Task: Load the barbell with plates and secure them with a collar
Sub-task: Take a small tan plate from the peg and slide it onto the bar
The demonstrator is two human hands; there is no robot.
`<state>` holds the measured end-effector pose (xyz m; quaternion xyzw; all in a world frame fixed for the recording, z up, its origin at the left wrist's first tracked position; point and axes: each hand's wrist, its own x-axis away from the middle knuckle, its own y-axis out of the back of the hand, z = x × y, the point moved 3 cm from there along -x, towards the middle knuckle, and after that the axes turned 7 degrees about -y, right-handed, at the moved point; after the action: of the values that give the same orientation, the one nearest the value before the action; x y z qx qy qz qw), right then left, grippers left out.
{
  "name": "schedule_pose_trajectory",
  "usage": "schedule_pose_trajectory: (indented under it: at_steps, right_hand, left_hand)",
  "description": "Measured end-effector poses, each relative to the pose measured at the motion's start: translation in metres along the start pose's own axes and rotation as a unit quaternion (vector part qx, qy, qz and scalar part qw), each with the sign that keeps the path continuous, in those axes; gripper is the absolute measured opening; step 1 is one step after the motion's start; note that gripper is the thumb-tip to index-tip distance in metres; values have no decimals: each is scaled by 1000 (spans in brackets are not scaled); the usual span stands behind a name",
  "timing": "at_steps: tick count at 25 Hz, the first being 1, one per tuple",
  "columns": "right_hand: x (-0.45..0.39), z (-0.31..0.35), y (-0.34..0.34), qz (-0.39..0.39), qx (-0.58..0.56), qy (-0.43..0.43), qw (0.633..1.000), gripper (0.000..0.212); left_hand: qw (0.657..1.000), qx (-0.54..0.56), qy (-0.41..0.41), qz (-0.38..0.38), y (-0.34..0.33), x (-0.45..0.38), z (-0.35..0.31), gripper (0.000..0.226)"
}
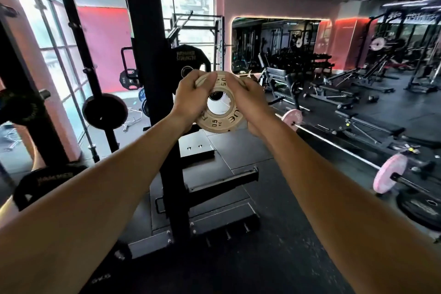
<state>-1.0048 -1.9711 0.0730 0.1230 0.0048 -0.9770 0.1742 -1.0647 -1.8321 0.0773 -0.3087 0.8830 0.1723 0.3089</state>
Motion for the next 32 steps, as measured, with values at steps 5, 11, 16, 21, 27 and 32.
schedule_pose_trajectory:
  at_steps: [5,11,16,21,27,32]
  right_hand:
    - [-45,-9,0,24,-16,0,1000,40]
    - [-100,-18,-9,51,-42,-2,998,26]
    - [-138,-45,-25,35,-60,0,998,26]
    - [-159,-52,-31,93,-153,4,984,18]
    - [-168,-50,-36,111,-127,43,985,26]
    - [-186,-57,-42,136,-118,8,984,30]
  left_hand:
    - [1000,-21,0,-22,-15,-29,20,20]
    - [998,-18,-12,-51,-25,-72,52,23]
    - [988,-45,-23,-148,-36,-81,95,20]
    - [984,-1,-55,-172,-39,-88,107,20]
    - [974,13,-96,-204,-43,-81,103,20]
    - [978,-5,-48,-201,-41,-89,104,29]
